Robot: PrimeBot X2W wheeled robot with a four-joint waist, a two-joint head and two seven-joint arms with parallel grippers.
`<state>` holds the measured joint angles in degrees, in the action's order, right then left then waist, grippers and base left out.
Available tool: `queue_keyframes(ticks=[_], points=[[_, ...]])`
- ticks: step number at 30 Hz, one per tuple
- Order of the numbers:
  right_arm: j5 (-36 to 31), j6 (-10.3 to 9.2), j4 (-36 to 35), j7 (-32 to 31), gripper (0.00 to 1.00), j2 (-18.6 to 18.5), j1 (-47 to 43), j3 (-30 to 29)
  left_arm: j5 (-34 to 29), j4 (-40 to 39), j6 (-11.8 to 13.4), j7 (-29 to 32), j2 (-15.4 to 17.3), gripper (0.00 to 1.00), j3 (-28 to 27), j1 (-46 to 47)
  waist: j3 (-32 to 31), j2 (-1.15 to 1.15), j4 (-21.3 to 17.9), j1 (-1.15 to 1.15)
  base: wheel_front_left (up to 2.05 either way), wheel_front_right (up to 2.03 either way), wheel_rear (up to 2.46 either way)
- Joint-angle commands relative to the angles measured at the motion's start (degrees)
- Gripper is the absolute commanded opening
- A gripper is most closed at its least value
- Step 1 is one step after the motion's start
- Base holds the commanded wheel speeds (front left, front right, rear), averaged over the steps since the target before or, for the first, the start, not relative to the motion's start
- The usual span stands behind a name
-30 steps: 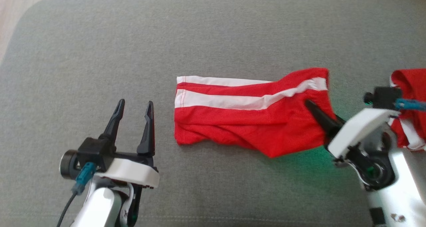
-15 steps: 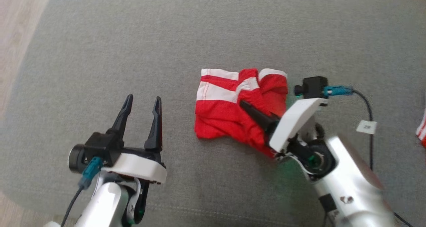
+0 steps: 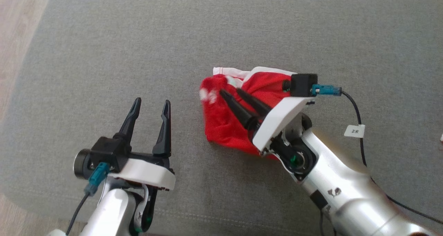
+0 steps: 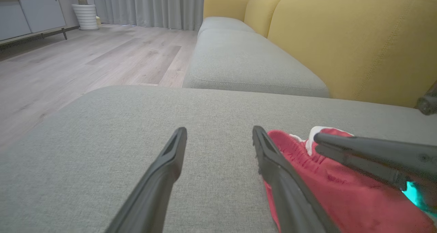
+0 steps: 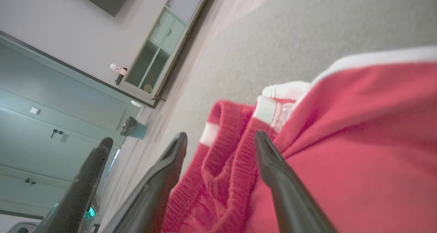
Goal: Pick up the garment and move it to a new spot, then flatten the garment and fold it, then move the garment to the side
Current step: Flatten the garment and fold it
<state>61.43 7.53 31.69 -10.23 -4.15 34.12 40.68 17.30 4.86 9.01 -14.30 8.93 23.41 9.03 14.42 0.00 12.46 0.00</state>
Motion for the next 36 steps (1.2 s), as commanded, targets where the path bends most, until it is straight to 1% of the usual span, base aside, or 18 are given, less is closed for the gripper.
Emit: queue_keyframes(ticks=[1, 5, 7, 10, 14, 15, 16, 20, 23, 27, 31, 34, 36], points=[[-0.1, -0.04, -1.7, 2.5, 1.0, 1.3, 2.5, 1.2, -0.5, -1.7, -0.2, -0.7, 0.4, 1.0, -2.3, 2.7, 0.1, 0.0, -0.3, 0.0, 0.0, 0.0, 0.0], [-3.3, -0.04, -1.0, 10.3, 1.0, 1.3, 4.6, 2.7, -0.9, -1.7, -0.3, -0.7, 0.3, 1.0, -2.7, 2.6, 0.1, 0.0, -1.2, 0.0, 0.0, 0.0, 0.0], [-6.0, -0.04, -0.5, 14.7, 1.0, 0.9, 5.2, 2.3, -1.0, -1.8, -0.3, -0.7, 0.2, 1.0, -2.9, 2.5, -0.1, 0.0, -1.7, 0.0, 0.0, 0.0, 0.0], [-10.4, -0.04, 0.0, 20.6, 1.0, -0.5, 4.7, 0.5, -1.1, -1.8, -0.3, -0.7, 0.4, 1.0, -3.4, 2.1, -0.7, 0.0, -2.8, 0.0, 0.0, 0.0, 0.0], [-16.9, -0.04, -0.4, 24.1, 1.0, -3.5, 2.2, -5.0, -1.3, -1.9, -0.1, -0.7, 0.8, 1.0, -4.0, 1.5, -1.4, 0.0, -4.4, 0.0, 0.0, 0.0, 0.0], [-18.3, -0.04, -1.0, 24.5, 1.0, -4.0, 1.0, -6.9, -1.4, -2.0, 0.0, -0.7, 1.0, 1.0, -4.2, 1.4, -1.6, 0.0, -4.9, 0.0, 0.0, 0.0, 0.0], [-21.5, -0.04, -2.4, 24.8, 1.0, -5.1, -1.7, -11.0, -1.4, -2.1, 0.1, -0.7, 1.4, 1.0, -4.5, 1.1, -2.0, 0.0, -5.8, 0.0, 0.0, 0.0, 0.0], [-27.5, -0.04, -6.6, 25.0, 1.0, -6.5, -8.4, -19.5, -1.3, -2.2, 0.3, -0.7, 2.2, 1.0, -5.1, 0.4, -3.0, 0.0, -7.3, 0.0, 0.0, 0.0, 0.0], [-31.2, -0.04, -10.8, 23.8, 1.0, -6.4, -13.7, -25.5, -1.2, -2.3, 0.5, -0.7, 2.8, 1.0, -5.6, -0.4, -3.8, 0.0, -8.3, 0.0, 0.0, 0.0, 0.0], [-36.1, -0.04, -17.8, 20.2, 1.0, -5.3, -20.1, -32.1, -0.8, -2.6, 0.8, -0.6, 3.7, 1.0, -6.2, -1.6, -5.1, 0.0, -9.4, 0.0, 0.0, 0.0, 0.0], [-41.7, -0.04, -25.7, 16.4, 1.0, -4.1, -25.3, -36.5, -0.8, -3.2, 1.0, -0.3, 4.5, 1.0, -6.3, -2.9, -6.3, 0.0, -10.0, 0.0, 0.0, 0.0, 0.0], [-45.5, -0.04, -31.0, 13.7, 1.0, -3.1, -28.5, -38.1, -0.8, -3.5, 1.1, 0.0, 5.0, 1.0, -6.2, -3.7, -7.1, 0.0, -10.2, 0.0, 0.0, 0.0, 0.0], [-46.8, -0.04, -33.9, 12.2, 1.0, -2.3, -30.4, -38.7, -0.8, -3.7, 1.0, 0.3, 5.3, 1.0, -6.0, -4.3, -7.8, 0.0, -10.3, 0.0, 0.0, 0.0, 0.0]])
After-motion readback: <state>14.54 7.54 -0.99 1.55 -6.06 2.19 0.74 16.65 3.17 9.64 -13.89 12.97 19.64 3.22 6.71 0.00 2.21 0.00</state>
